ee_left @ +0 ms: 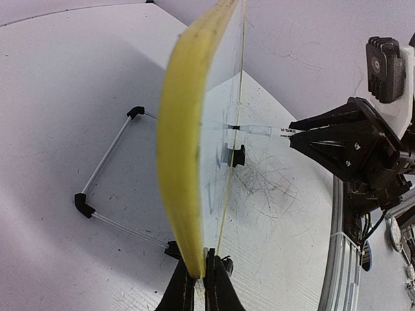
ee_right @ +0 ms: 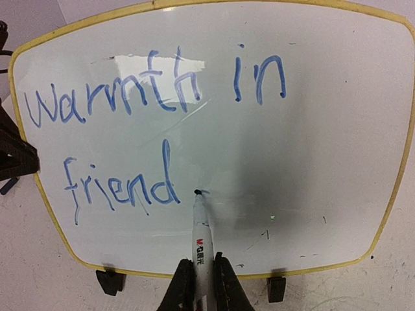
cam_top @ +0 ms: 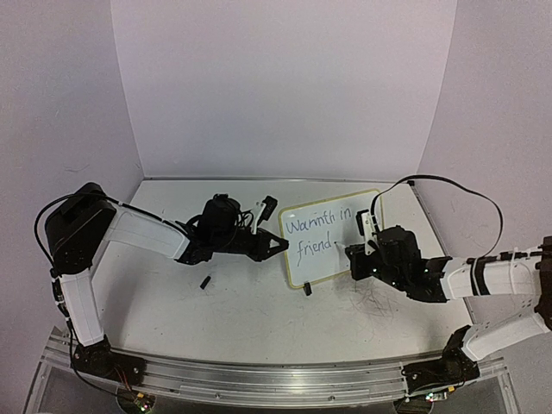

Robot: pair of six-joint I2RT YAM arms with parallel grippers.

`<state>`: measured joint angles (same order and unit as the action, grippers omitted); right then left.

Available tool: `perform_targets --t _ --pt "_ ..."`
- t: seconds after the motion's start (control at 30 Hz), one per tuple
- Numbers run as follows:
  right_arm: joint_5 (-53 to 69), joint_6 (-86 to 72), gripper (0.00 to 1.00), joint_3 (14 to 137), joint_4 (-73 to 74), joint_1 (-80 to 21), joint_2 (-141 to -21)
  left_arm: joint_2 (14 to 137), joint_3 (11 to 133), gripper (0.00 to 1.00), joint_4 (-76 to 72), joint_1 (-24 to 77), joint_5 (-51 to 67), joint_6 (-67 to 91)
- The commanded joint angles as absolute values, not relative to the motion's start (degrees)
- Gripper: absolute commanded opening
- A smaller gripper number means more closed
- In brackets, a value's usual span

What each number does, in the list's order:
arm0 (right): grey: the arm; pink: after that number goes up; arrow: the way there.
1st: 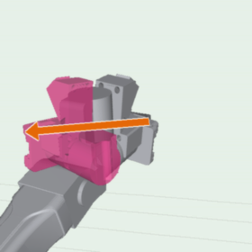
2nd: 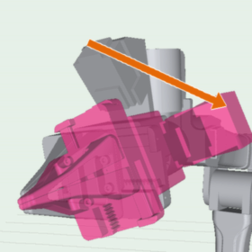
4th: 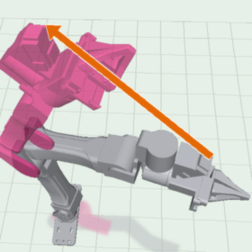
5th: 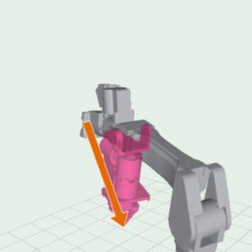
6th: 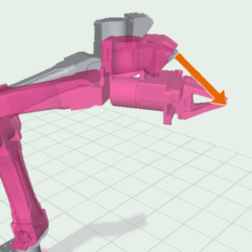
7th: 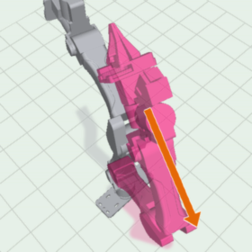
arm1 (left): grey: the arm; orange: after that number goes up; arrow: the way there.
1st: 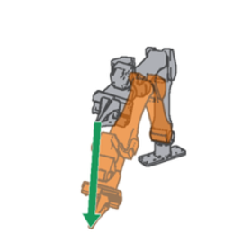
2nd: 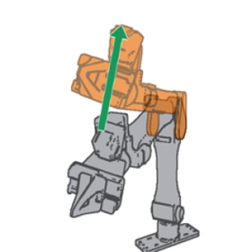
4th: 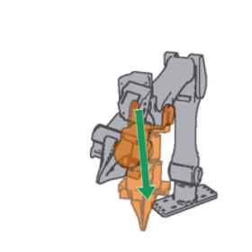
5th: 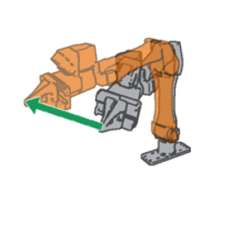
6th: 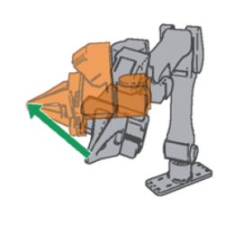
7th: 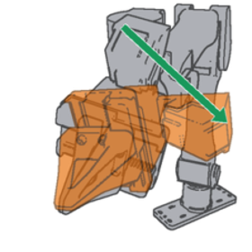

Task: Write a sentence on the whiteboard

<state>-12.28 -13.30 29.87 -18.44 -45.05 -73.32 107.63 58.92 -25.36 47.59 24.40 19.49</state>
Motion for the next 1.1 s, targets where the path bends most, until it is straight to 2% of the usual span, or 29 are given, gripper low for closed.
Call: perform_targets --t 0.0,1.07 --pt "-11.3 -12.7 0.0 32.2 -19.8 -45.6 -74.8 109.6 59.2 0.0 -16.4 48.3 23.9 16.5" --pt "-17.7 -16.5 0.0 31.6 -14.2 -45.8 -72.9 109.0 58.6 0.0 -16.4 48.3 23.6 16.5"
